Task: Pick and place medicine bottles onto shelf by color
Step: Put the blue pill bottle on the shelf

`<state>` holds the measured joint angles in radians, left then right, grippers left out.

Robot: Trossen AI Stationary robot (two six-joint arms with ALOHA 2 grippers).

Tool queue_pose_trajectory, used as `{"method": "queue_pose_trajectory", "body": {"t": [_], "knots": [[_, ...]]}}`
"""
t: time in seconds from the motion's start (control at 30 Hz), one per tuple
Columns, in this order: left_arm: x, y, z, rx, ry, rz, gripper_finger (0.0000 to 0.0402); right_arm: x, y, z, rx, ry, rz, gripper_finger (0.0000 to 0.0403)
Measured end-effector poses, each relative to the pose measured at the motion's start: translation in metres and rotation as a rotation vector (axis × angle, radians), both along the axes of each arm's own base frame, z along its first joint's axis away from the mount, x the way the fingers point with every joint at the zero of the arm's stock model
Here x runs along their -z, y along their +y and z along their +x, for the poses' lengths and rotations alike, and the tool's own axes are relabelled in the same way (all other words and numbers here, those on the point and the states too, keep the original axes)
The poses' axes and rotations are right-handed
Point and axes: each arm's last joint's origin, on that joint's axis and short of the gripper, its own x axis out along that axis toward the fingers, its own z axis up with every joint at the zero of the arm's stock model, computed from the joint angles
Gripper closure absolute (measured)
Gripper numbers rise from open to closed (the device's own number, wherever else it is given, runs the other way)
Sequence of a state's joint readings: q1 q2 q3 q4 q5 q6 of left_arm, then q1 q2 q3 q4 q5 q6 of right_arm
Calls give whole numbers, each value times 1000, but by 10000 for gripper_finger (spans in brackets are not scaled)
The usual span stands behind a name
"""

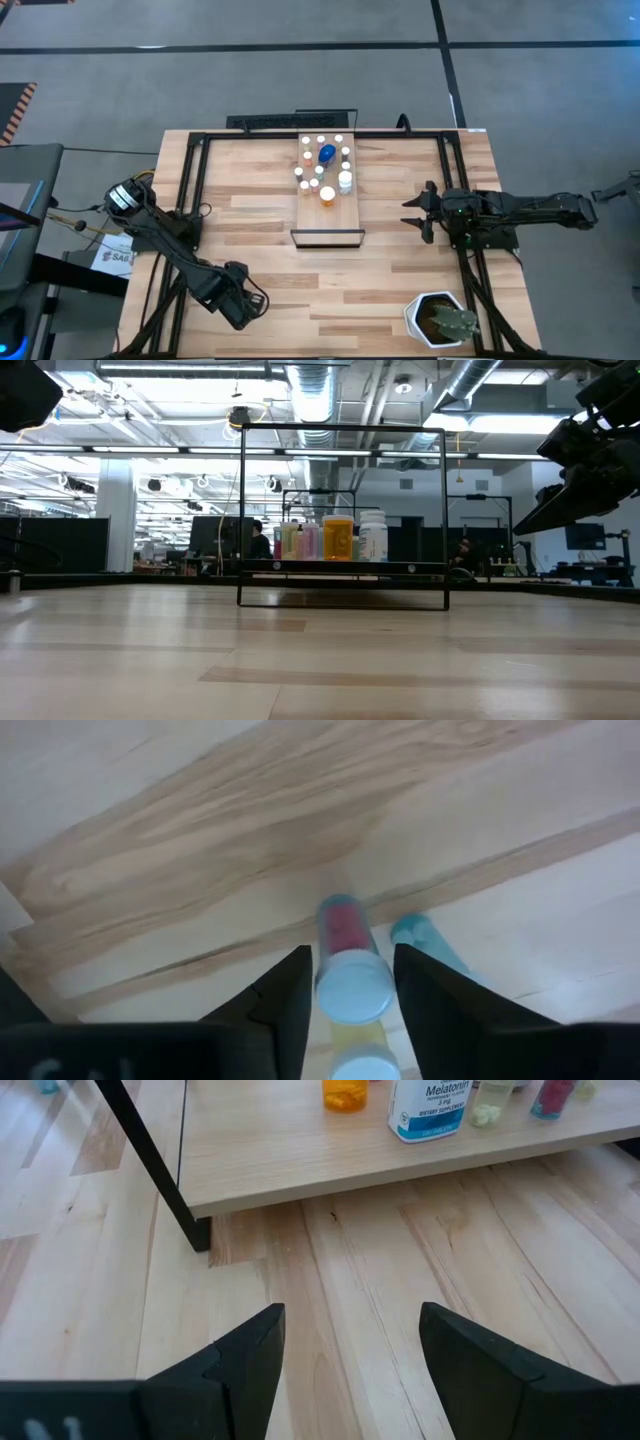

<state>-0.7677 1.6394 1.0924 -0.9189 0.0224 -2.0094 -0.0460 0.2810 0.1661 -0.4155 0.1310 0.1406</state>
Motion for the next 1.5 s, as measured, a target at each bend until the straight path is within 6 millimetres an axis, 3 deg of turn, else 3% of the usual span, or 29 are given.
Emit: {"method": "queue_pose_trajectory", "body": {"t": [0.97, 1.3, 1.5], "knots": [[9, -1, -2, 40, 19, -66, 260, 0, 0, 0, 0, 0, 0, 147], [9, -1, -2, 63, 22, -78, 309, 0, 0, 0, 0, 0, 0, 147], [8, 2, 0, 90, 18, -73, 304, 0, 0, 0, 0, 0, 0, 147]]}}
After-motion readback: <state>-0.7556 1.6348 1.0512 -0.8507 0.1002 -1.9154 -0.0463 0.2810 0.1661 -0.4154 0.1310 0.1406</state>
